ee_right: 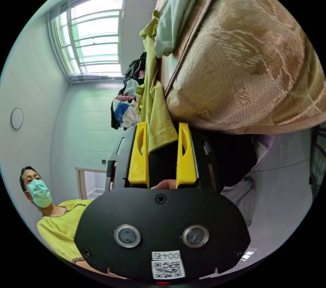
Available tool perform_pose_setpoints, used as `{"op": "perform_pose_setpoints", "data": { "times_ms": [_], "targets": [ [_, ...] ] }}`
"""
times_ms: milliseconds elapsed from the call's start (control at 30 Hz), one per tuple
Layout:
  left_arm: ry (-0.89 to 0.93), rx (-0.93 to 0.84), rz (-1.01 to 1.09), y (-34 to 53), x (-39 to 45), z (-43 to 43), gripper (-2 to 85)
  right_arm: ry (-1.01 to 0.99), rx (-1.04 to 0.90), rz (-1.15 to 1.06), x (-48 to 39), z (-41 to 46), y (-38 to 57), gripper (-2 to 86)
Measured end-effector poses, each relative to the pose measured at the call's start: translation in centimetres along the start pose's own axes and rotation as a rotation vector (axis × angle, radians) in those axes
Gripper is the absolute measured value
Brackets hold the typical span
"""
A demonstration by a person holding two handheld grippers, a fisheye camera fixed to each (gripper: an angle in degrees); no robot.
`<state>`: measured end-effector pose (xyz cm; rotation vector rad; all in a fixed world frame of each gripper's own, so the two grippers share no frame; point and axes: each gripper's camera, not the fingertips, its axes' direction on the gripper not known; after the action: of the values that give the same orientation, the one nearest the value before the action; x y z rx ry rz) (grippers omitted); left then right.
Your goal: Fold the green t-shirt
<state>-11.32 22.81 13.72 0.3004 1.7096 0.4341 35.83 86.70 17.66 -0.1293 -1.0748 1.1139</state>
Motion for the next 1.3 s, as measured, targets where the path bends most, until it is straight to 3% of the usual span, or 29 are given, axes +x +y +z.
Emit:
{"op": "perform_pose_setpoints", "data": {
  "times_ms": [200,267,400,667,833,1000,1300],
  "targets": [
    [0.176,0.046,-0.066,2.6,1.5,-3.7,0.5,-0.120,0.010,-0.085,-2.9,0.0,3.5,0.9],
    [0.299,0.099,-0.088,3.6,2.7,-5.6,0.5,-0.160,0.081,-0.117,-4.8,-1.0,4.8,0.2],
    [0.522,0.222,-0.045,4.4,6.5,-9.2,0.5,-0.439,0.292,-0.269,-11.3,-4.5,7.2,-0.5],
    [0.847,0.479,0.396,8.4,24.4,-25.3,0.6,-0.531,0.356,-0.784,-32.5,-11.0,15.1,-0.6],
    [0.832,0.563,0.623,11.4,36.6,-34.0,0.5,-0.530,0.365,-1.015,-44.9,-12.8,21.0,-0.7],
    [0.698,0.582,0.611,7.1,45.1,-35.2,0.5,-0.329,0.401,-0.942,-51.5,-9.4,18.0,-0.7],
    [0.548,0.344,0.375,-21.1,51.7,-20.5,0.4,-0.094,0.385,-0.571,-53.4,4.7,-7.5,-0.7]
  ]
}}
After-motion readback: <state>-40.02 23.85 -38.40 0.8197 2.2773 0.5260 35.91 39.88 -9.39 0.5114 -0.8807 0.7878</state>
